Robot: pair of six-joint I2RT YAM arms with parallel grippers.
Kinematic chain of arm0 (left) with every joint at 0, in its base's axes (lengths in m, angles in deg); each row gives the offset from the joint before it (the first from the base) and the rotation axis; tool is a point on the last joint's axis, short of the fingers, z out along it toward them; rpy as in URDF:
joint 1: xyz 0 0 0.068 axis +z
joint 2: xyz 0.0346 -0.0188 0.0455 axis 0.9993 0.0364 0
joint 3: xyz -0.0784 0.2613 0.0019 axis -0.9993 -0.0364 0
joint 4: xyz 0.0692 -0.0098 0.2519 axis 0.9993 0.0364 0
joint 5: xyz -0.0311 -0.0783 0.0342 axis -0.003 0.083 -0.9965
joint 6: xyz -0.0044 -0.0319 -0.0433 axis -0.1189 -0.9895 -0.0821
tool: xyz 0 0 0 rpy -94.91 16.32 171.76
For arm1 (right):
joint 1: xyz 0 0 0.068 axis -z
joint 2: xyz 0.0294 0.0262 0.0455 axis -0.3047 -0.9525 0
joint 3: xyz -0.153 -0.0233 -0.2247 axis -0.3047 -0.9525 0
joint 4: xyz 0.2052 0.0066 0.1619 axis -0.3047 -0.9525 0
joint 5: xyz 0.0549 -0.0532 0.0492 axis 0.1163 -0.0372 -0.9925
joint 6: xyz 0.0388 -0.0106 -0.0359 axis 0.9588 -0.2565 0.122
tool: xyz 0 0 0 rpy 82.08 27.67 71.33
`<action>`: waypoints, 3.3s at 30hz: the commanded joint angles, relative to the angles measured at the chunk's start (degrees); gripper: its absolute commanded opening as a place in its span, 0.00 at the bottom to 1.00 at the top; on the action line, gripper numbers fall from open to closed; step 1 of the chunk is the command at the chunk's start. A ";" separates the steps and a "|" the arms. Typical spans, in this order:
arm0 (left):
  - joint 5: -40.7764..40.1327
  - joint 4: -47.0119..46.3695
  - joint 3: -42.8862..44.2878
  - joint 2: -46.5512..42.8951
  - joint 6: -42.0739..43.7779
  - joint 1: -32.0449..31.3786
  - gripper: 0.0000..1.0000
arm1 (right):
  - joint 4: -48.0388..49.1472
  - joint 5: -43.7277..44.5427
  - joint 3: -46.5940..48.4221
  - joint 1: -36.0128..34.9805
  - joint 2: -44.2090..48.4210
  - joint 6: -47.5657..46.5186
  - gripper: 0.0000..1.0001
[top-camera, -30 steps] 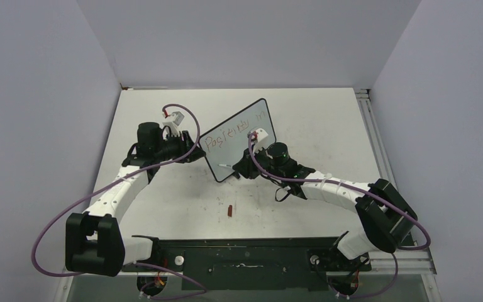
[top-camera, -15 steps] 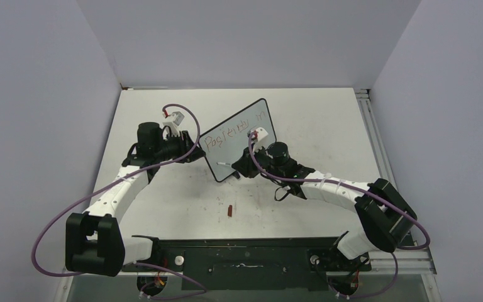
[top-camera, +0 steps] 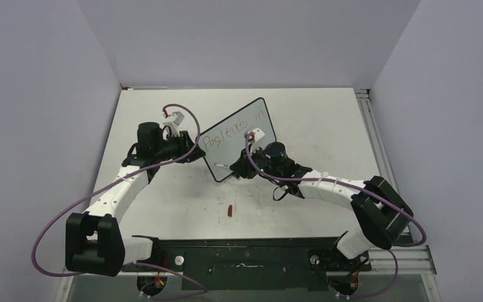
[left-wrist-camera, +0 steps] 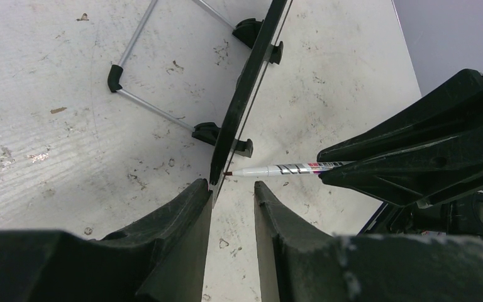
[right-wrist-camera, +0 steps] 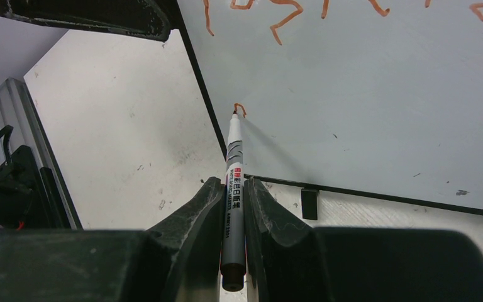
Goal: Write a sentence on the whiteboard
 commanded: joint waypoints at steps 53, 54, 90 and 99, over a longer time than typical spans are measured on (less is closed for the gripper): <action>1.62 -2.60 2.50 0.50 -0.35 -0.09 0.29 | 4.77 6.71 3.36 -1.64 1.83 -0.91 0.05; 1.64 -2.60 2.47 0.53 -0.35 -0.09 0.29 | 4.84 6.75 3.47 -1.73 1.79 -0.92 0.05; 0.21 -2.24 2.61 -0.90 0.20 0.10 0.30 | 2.31 12.13 -2.89 -2.02 3.20 -1.73 0.05; -3.54 -3.08 1.67 -2.88 -0.23 1.44 0.47 | 2.57 13.71 -3.01 -2.01 5.52 -1.32 0.05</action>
